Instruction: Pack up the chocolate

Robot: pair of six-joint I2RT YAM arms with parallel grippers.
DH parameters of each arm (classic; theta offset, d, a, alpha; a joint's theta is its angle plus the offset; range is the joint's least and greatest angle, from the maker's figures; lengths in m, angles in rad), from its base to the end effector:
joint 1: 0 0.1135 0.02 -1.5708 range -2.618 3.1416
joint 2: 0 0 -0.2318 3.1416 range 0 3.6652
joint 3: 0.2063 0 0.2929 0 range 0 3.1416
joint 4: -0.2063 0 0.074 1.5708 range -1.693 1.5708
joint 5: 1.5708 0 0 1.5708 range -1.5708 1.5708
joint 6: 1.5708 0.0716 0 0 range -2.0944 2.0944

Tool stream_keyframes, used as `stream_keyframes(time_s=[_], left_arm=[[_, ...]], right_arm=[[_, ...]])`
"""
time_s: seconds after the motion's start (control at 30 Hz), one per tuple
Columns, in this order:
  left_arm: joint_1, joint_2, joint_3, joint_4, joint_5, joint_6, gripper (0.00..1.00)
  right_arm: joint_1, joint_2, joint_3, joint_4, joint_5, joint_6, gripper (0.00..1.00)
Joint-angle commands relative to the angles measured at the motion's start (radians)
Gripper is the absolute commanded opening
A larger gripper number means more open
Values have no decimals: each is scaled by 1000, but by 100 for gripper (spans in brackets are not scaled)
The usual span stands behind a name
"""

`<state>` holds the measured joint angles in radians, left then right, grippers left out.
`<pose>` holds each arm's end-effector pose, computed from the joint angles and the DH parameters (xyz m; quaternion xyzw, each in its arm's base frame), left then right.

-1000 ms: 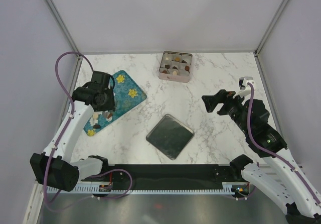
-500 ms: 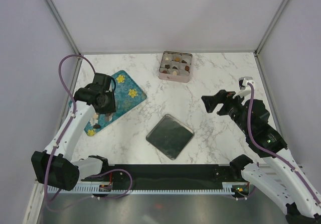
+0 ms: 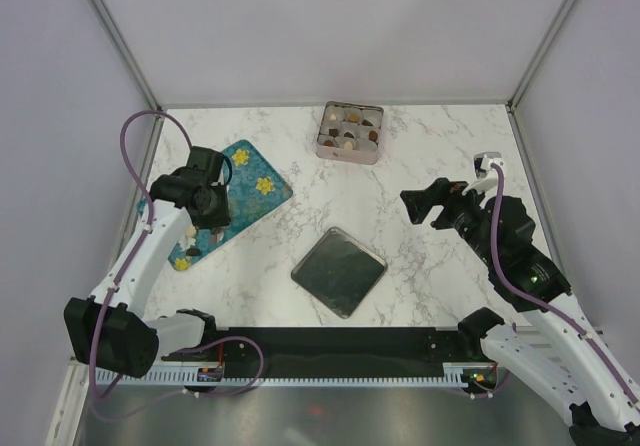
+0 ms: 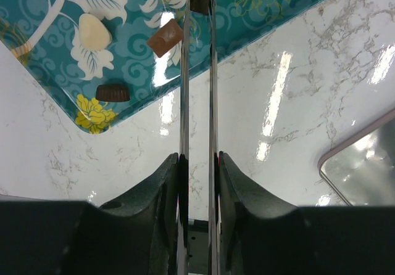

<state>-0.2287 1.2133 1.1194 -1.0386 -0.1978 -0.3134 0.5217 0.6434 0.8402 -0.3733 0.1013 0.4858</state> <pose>0.2867 -0.0523 0.2329 -0.0626 0.9695 0.0349 0.2342 0.2177 0.1168 0.3420 0.0188 0.7662 0.2755 0.5803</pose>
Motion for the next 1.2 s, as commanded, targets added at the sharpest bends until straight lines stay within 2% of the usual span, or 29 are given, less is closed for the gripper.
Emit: stream_keyframes(time_s=[0.0, 0.17, 0.33, 0.63, 1.03, 1.17], left_arm=[[2, 2, 25, 3, 17, 7, 30], [2, 12, 82, 6, 55, 10, 26], [-3, 54, 209, 20, 124, 17, 26], [-90, 268, 509, 92, 250, 10, 24], [-234, 595, 876, 164, 290, 29, 23], [-282, 652, 961, 210, 291, 42, 24]], right_arm=[[4, -4, 2, 39, -11, 10, 92], [4, -14, 0, 39, -8, 10, 92], [4, -19, -1, 39, -11, 13, 92], [4, -25, 3, 30, 14, 7, 92], [4, -19, -6, 13, 60, -13, 92], [3, -18, -1, 13, 80, -24, 92]])
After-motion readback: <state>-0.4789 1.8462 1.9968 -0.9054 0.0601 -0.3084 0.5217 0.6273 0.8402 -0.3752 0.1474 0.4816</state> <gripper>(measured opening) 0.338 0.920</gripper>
